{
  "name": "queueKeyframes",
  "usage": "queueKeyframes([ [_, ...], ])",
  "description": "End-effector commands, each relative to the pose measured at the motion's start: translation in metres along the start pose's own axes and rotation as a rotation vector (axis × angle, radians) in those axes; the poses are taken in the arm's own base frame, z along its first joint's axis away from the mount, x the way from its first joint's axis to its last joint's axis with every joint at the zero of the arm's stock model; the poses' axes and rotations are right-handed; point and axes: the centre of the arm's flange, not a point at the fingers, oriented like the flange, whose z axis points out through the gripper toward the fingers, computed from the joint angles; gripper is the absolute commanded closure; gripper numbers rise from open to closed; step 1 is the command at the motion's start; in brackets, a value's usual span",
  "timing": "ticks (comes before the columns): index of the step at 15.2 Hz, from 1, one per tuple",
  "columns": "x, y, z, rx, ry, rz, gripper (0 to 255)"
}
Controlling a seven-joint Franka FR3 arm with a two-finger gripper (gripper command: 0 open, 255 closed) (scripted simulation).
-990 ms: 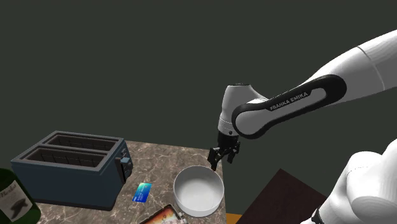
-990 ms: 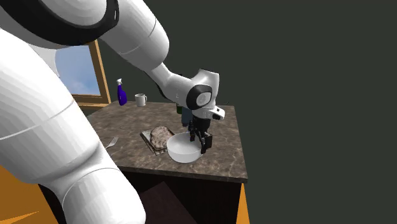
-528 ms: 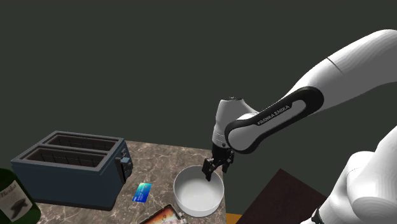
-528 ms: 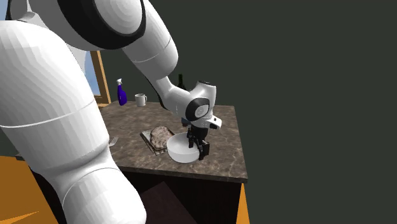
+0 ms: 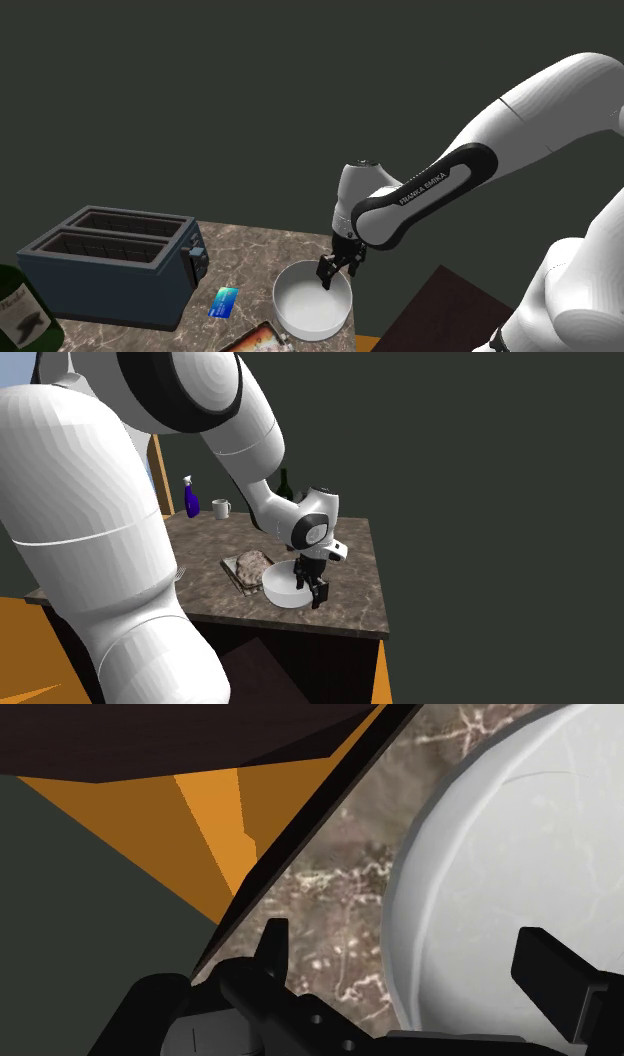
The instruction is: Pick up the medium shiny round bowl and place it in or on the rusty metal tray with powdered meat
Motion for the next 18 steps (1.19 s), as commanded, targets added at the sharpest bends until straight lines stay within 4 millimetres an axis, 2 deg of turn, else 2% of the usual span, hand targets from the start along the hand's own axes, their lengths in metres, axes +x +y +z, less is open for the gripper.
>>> queueKeyframes([
  [1,0.0,0.0,0.0,0.0,0.0,0.0,0],
  [2,0.0,0.0,0.0,0.0,0.0,0.0,0],
  [3,0.0,0.0,0.0,0.0,0.0,0.0,255],
  [12,0.0,0.0,0.0,0.0,0.0,0.0,255],
  [18,-0.003,-0.003,-0.031,0.0,0.0,0.0,255],
])
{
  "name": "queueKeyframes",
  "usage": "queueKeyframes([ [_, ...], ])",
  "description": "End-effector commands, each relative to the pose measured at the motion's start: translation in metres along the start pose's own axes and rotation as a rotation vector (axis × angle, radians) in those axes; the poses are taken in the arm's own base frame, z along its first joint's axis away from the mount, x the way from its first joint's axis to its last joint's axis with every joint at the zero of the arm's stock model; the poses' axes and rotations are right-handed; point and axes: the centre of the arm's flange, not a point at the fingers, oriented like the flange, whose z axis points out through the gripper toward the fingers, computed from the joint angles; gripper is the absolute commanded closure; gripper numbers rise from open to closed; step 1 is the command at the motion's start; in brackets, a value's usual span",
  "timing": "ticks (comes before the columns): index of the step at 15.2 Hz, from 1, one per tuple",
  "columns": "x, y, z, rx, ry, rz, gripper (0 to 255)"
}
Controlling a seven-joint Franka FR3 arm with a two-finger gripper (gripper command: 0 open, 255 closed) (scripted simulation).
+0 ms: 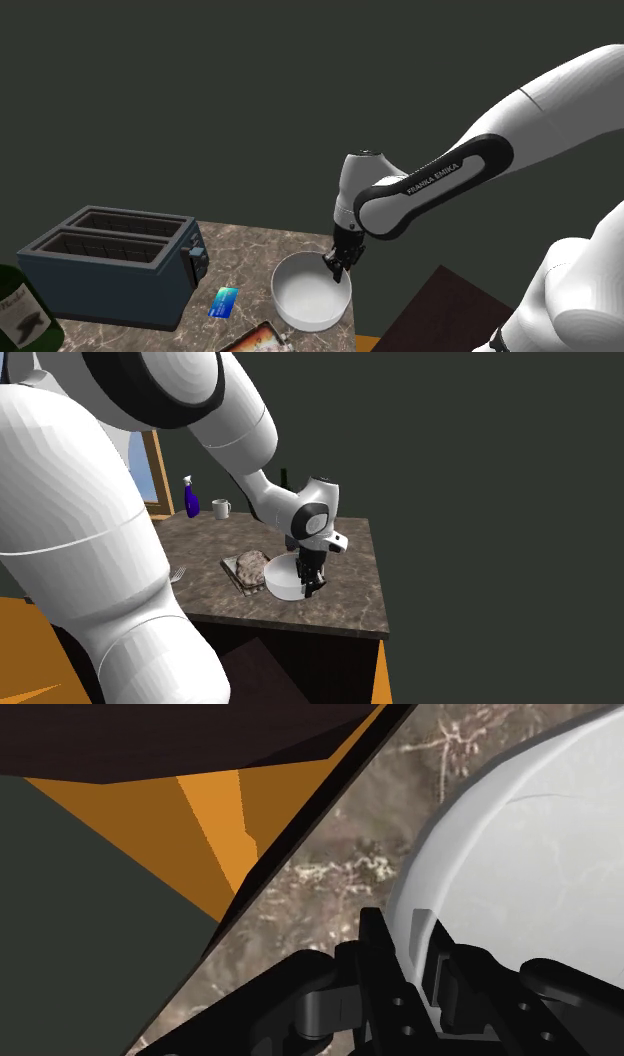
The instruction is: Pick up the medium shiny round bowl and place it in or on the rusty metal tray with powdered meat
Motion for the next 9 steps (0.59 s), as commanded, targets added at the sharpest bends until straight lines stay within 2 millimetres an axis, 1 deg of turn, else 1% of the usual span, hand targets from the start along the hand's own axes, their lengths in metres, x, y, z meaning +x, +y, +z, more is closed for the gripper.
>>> queueKeyframes([
  [1,0.0,-0.001,-0.011,0.0,0.0,0.0,255],
  [9,-0.004,-0.006,-0.053,0.0,0.0,0.0,255],
])
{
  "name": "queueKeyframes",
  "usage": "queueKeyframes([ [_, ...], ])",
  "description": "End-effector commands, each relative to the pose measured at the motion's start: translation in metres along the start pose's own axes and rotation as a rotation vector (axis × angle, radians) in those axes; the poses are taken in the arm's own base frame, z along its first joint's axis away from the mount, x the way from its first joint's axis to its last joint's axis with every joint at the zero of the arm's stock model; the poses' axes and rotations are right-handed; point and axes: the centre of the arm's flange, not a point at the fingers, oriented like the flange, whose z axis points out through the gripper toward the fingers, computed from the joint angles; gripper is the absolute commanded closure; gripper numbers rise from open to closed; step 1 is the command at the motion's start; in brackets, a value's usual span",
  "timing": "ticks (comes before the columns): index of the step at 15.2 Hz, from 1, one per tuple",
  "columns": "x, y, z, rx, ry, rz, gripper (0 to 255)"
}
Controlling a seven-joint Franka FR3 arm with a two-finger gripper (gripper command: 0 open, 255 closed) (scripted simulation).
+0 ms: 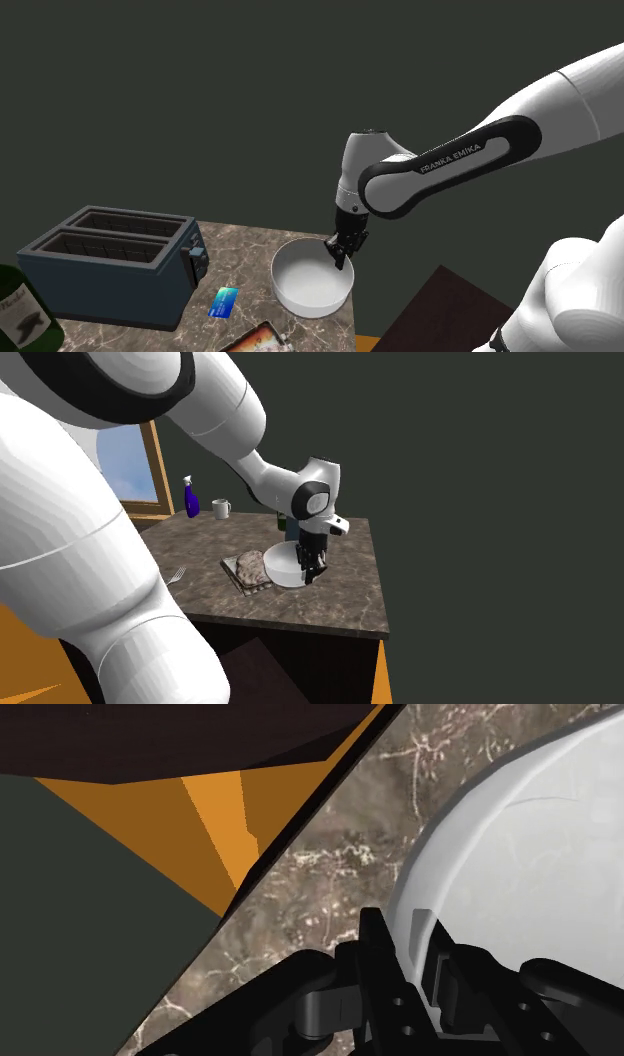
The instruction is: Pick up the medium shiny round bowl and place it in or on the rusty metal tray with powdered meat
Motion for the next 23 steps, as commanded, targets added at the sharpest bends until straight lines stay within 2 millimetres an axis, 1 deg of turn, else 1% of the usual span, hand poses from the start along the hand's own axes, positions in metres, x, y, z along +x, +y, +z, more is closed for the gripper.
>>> queueKeyframes([
  [1,-0.002,-0.001,-0.012,0.0,0.0,0.0,255],
  [8,-0.005,-0.005,-0.047,0.0,0.0,0.0,255],
  [23,-0.064,-0.194,-0.04,0.0,0.0,0.0,255],
])
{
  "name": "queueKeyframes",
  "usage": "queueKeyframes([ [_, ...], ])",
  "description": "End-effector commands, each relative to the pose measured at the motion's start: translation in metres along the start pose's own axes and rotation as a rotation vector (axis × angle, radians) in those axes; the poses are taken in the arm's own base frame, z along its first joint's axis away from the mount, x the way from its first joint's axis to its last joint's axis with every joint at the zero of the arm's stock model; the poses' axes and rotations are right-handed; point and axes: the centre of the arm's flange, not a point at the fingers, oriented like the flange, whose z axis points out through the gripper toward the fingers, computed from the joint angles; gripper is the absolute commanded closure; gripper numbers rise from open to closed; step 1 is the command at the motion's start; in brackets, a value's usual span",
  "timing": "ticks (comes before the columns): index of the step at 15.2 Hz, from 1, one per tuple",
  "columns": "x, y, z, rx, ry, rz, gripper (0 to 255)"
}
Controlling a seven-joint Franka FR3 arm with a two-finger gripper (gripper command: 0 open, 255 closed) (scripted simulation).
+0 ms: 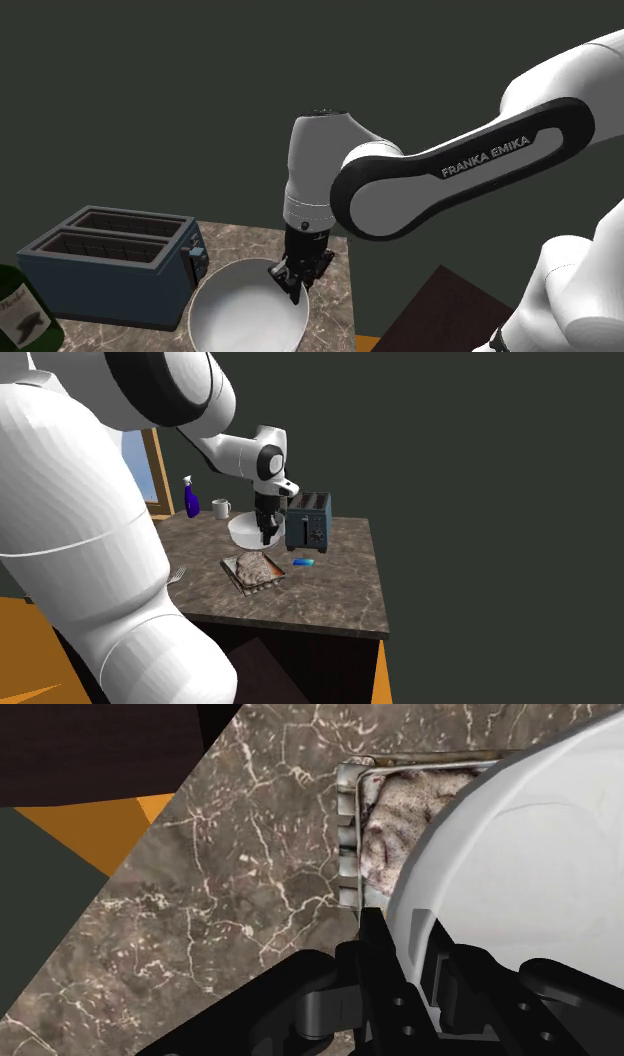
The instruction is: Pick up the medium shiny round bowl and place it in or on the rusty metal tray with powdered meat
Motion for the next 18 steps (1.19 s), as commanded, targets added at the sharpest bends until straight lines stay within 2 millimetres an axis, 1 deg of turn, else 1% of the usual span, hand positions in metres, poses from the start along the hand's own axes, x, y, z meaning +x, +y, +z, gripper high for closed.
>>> queueKeyframes([
  [1,-0.008,-0.027,0.004,0.001,0.0,0.002,255],
  [2,-0.012,-0.042,0.005,0.001,0.0,0.002,255],
  [18,-0.005,-0.033,0.088,0.001,0.0,0.002,255],
])
